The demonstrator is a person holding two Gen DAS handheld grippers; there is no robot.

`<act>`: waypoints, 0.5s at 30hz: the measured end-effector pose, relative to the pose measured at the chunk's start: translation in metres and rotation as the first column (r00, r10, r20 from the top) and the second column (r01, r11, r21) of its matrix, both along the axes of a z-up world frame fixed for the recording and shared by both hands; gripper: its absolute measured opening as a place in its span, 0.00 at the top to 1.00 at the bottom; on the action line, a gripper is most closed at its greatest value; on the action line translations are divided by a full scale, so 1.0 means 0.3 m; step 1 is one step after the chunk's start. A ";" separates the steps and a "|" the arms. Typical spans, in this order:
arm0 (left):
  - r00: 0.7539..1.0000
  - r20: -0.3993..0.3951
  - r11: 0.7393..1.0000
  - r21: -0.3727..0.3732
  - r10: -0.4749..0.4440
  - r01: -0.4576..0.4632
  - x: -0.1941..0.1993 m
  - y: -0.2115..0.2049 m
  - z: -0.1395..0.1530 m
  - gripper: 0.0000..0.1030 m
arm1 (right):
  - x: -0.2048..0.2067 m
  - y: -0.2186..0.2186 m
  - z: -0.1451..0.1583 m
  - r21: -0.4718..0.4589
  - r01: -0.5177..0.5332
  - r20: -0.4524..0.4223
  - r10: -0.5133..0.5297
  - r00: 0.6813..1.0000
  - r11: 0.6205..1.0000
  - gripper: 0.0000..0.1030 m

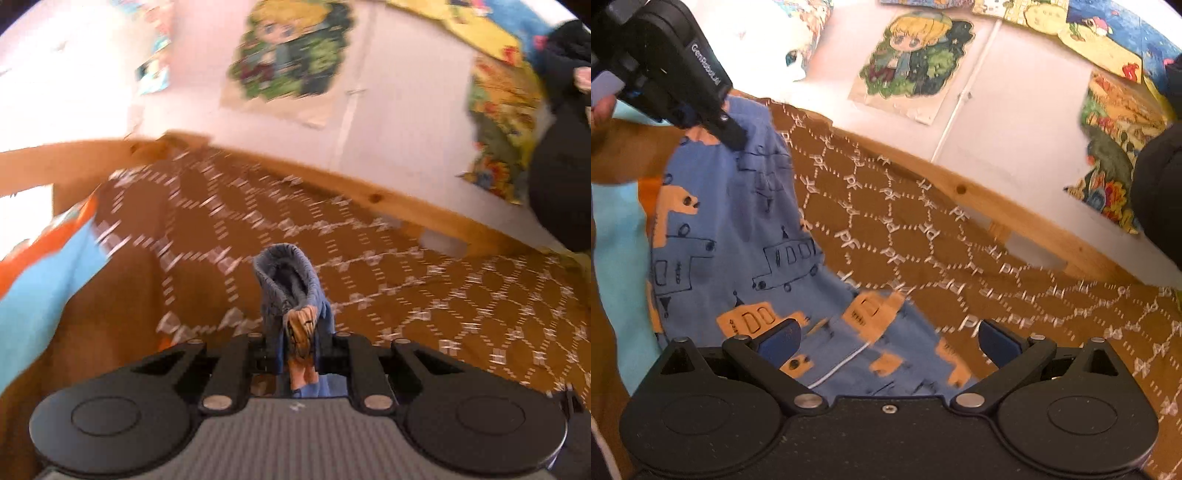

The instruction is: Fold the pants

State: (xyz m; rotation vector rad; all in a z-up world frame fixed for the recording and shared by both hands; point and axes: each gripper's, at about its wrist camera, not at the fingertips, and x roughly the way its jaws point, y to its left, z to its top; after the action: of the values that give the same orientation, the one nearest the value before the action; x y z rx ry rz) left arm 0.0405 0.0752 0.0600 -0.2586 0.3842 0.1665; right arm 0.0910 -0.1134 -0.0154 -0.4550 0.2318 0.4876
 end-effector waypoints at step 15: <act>0.861 -0.147 0.816 0.274 -0.487 0.509 0.117 -0.556 0.051 0.83 | 0.037 -0.549 0.140 0.055 0.261 -0.147 -0.251 0.957 0.964 0.01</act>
State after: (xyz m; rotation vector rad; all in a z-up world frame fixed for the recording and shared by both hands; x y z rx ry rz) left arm 0.0757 -0.0917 0.0753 0.1615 0.4789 -0.2866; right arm 0.1020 -0.2783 0.0265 -0.3123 0.4008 0.2719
